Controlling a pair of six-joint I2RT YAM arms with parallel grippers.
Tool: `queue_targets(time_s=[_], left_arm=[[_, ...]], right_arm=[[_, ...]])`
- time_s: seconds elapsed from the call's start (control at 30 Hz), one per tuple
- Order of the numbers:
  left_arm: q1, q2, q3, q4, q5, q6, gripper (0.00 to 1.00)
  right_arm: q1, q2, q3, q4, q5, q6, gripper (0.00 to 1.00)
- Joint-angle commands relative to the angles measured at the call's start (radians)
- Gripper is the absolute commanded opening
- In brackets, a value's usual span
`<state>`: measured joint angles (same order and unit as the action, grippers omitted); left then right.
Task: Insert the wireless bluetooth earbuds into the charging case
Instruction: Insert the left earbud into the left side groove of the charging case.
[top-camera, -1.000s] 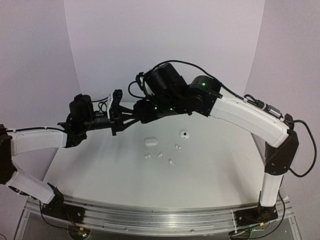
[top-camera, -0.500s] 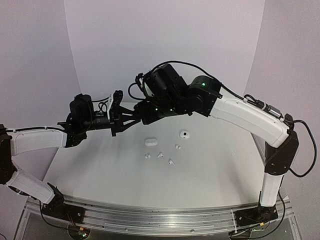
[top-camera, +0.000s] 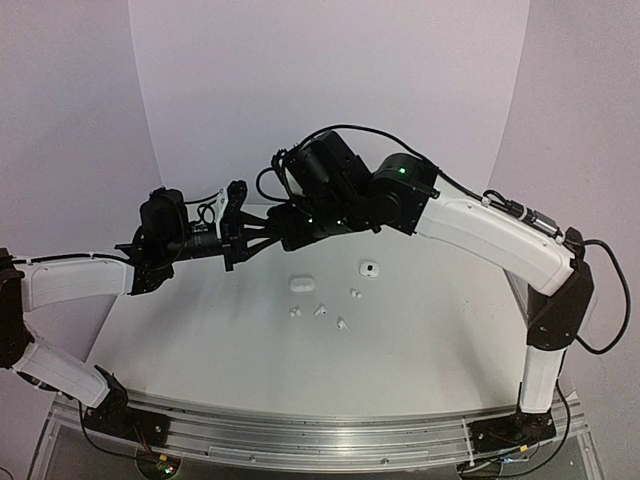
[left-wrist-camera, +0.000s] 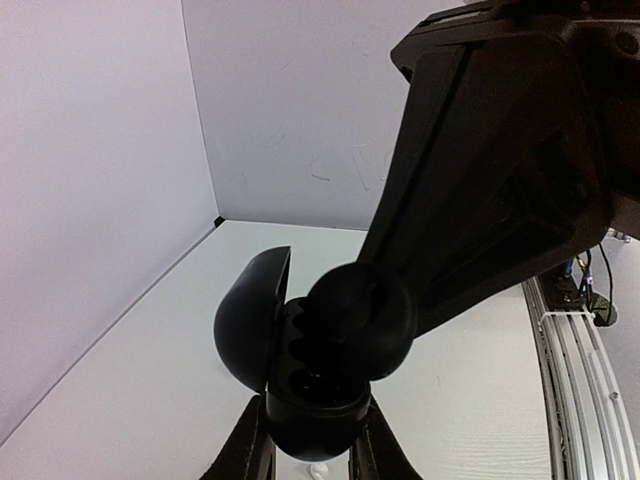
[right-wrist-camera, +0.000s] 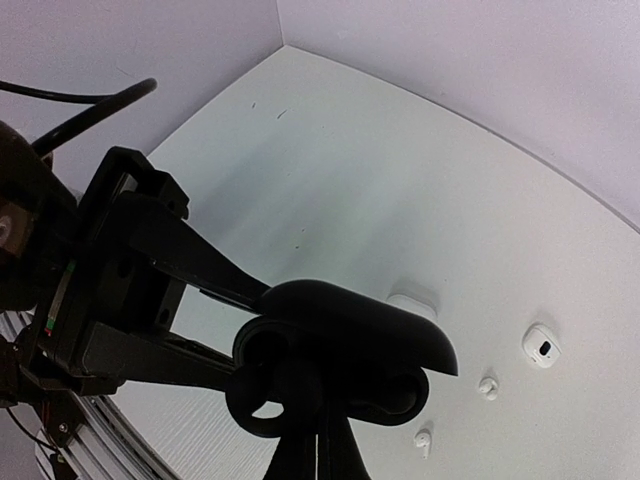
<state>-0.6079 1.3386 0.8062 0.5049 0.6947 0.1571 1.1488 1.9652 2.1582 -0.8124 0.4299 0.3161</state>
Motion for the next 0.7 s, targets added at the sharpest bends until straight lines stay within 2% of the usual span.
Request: queue_targets(time_s=[0.0, 0.67], left_arm=[[-0.003, -0.011, 0.050, 0.001, 0.012, 0.046, 0.00], [-0.004, -0.024, 0.024, 0.034, -0.039, 0.190, 0.00]], right_arm=[[0.005, 0.018, 0.039, 0.007, -0.024, 0.036, 0.00], [-0.001, 0.019, 0.033, 0.005, -0.010, 0.235, 0.00]])
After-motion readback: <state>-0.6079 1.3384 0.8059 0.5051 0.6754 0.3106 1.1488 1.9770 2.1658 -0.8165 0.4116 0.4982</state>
